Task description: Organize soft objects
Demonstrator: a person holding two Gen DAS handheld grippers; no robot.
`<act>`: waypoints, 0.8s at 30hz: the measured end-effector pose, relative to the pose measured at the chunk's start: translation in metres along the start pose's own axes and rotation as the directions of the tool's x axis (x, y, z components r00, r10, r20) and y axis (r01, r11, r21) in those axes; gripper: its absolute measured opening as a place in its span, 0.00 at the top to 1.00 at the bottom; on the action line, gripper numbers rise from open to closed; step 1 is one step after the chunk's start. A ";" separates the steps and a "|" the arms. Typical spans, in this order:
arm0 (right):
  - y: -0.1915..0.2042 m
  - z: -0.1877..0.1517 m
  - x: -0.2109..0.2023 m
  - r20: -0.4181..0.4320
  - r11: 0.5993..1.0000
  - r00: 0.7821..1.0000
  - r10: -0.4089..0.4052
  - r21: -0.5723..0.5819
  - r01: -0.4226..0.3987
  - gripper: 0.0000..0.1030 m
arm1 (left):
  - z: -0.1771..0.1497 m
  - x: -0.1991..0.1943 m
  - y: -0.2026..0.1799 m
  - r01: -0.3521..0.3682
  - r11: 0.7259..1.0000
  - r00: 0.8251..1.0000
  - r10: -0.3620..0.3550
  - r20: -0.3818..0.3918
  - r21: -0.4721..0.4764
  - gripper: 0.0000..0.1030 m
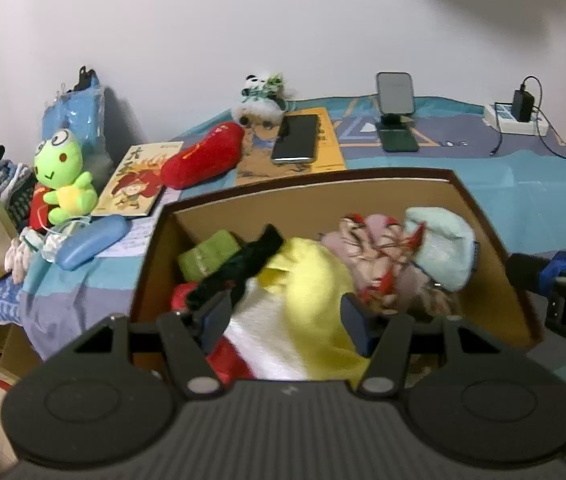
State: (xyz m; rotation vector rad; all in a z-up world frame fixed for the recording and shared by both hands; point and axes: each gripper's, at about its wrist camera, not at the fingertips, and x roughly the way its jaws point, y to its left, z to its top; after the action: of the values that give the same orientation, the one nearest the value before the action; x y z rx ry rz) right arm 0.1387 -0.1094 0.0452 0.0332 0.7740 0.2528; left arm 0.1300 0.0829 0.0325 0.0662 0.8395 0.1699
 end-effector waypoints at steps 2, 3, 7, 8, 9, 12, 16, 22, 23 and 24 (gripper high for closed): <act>0.009 0.001 0.006 -0.005 1.000 1.000 -0.003 0.000 0.003 0.79 | 0.001 0.004 0.012 0.025 1.000 1.000 -0.025 -0.002 -0.009 0.41; 0.013 0.002 0.008 -0.008 1.000 1.000 -0.003 0.000 0.003 0.79 | 0.001 0.005 0.017 0.030 1.000 1.000 -0.030 -0.006 -0.010 0.41; 0.029 0.005 0.015 -0.009 1.000 1.000 -0.004 0.011 0.004 0.79 | 0.005 0.010 0.035 -0.008 1.000 1.000 0.008 -0.008 -0.004 0.41; 0.033 0.006 0.016 -0.007 1.000 1.000 -0.003 0.015 0.004 0.79 | 0.006 0.011 0.039 -0.017 1.000 1.000 0.017 -0.004 -0.002 0.41; 0.037 0.007 0.017 -0.003 1.000 1.000 -0.004 0.019 0.004 0.79 | 0.007 0.011 0.043 -0.022 1.000 1.000 0.022 -0.002 -0.002 0.41; 0.047 0.008 0.021 0.006 1.000 1.000 -0.012 0.015 0.012 0.79 | 0.012 0.015 0.054 -0.037 0.999 0.999 0.037 0.005 0.012 0.41; 0.056 0.009 0.027 0.007 1.000 1.000 -0.020 0.016 0.020 0.79 | 0.014 0.020 0.065 -0.030 1.000 1.000 0.030 0.001 0.000 0.41; 0.066 0.010 0.036 -0.002 1.000 1.000 -0.030 -0.003 0.030 0.79 | 0.015 0.033 0.072 0.001 1.000 0.999 -0.002 -0.039 -0.009 0.41; 0.068 0.011 0.038 -0.004 0.999 1.000 -0.031 -0.008 0.031 0.79 | 0.015 0.034 0.074 0.003 1.000 0.999 -0.003 -0.038 -0.017 0.41; 0.069 0.011 0.040 -0.006 0.999 1.000 -0.031 -0.012 0.031 0.79 | 0.016 0.035 0.075 0.003 1.000 0.999 -0.003 -0.037 -0.024 0.41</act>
State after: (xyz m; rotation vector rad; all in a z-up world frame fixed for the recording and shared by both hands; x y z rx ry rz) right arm 0.1595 -0.0325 0.0338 0.0088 0.7789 0.2284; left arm 0.1554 0.1632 0.0263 0.0396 0.8748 0.1786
